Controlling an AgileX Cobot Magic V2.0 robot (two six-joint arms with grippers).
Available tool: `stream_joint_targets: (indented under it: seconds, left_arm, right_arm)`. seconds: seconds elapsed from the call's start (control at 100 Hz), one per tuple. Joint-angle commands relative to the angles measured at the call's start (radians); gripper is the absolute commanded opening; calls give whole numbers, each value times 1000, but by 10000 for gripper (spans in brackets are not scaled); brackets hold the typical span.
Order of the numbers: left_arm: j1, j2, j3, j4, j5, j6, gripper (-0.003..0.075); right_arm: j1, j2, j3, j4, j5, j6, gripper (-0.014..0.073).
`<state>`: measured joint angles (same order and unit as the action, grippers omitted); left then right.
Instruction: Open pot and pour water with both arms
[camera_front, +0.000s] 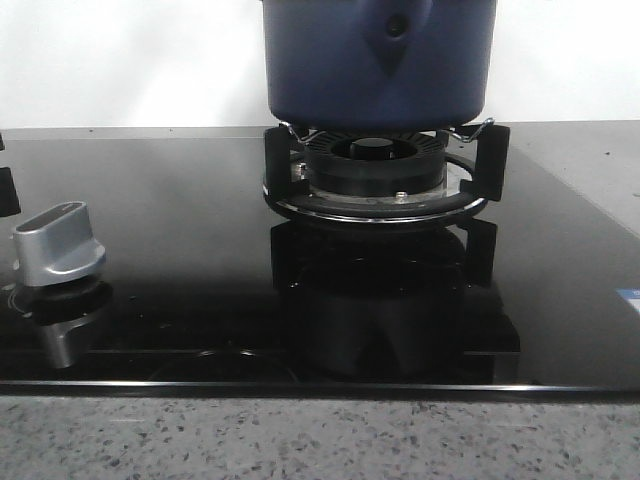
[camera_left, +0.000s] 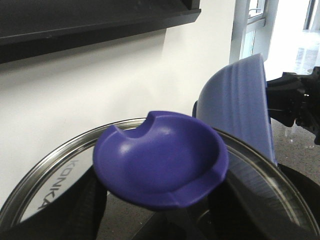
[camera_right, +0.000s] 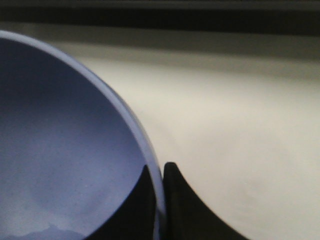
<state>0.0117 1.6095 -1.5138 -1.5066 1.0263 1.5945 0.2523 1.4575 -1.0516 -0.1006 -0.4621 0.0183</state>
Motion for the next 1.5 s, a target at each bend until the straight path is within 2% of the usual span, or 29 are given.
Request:
stream_joint_targets:
  seconds: [0.0,0.34,0.77,1.06,1.49]
  left_arm:
    - [3,-57,-41,-114,3,-8,223]
    - [3,-57,-41,-114,3,-8,223]
    - [3,-57,-41,-114,3,-8,223]
    - [3,-57,-41,-114,3,-8,223]
    - [3,-57,-41,-114,3,-8,223]
  right_arm:
    - [1,-49,-11,-1,-177,-1,-55]
    - [1,-44,21,-4,-289,-1,-56]
    - [1,-40,21,-17,-300,-1,-57]
    - [1,5,21,-22,-468,-1,-56]
    - [1,9,21,-22,-510,-1,-56]
